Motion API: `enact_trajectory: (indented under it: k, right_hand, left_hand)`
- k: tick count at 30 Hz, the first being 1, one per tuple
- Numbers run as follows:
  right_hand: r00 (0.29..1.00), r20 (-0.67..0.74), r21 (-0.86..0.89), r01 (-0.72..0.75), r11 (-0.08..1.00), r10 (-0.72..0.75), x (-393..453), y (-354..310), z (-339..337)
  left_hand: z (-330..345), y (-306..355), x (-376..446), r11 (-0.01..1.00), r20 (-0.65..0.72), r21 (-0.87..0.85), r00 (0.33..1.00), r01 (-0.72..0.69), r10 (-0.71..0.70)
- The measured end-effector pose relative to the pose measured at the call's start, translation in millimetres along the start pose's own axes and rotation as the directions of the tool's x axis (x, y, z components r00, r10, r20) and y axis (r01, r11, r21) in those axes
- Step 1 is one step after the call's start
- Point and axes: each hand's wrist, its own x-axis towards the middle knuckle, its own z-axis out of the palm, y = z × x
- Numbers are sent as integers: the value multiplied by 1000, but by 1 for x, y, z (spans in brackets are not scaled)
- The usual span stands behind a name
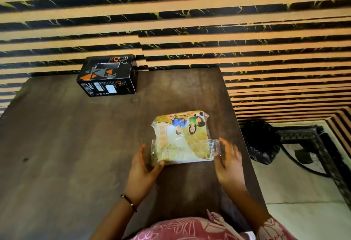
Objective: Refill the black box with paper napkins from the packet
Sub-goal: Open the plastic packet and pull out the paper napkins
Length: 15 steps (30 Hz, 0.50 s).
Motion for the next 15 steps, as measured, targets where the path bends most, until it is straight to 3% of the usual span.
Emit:
enact_trajectory:
  k: [2,3,5,9,11,15]
  right_hand:
    - [975,-76,-210,187,960,-207,10,-16,-4]
    - [958,-56,-235,260,937,-280,16,-24,-4]
    - [930,45,-243,364,899,-364,25,-42,0]
    - [933,274,-326,320,889,-235,49,-59,28]
    - [946,282,-427,273,862,-160,58,-61,39]
    - [970,216,-470,207,858,-115,66,-63,47]
  left_hand:
    - [-1,13,10,922,-62,326,969,-207,239]
    - [1,21,16,855,-43,424,936,-300,350]
    - [8,40,30,735,90,548,902,-399,422]
    - [30,49,61,529,342,734,905,-426,254]
    - [36,47,72,503,368,762,912,-408,181]
    - [35,48,82,499,386,770,913,-398,132]
